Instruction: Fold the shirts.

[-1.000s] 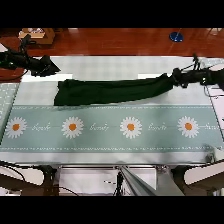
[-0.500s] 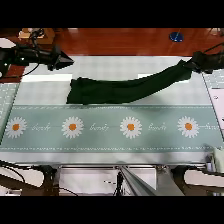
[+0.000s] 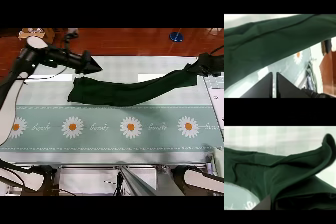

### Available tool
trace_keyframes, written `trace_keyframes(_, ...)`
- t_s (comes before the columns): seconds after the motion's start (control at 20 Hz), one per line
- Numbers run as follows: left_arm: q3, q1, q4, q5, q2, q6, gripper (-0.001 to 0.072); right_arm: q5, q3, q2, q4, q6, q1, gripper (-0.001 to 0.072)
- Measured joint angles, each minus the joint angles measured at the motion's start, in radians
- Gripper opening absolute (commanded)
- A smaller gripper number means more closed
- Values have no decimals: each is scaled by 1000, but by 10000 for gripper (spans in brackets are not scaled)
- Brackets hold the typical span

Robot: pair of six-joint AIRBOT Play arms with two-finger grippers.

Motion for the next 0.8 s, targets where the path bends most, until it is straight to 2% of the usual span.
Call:
trace_keyframes(0.15,-1,-64,-2,23,-25,-8,75,54,0,37,-38,4,0,32)
trace_keyframes(0.2,-1,-84,-1,32,-36,-16,22,69,0,51,-49,7,0,32)
trace_keyframes(0.8,-1,-335,-40,160,-180,-53,21,163,0,242,-97,53,0,32)
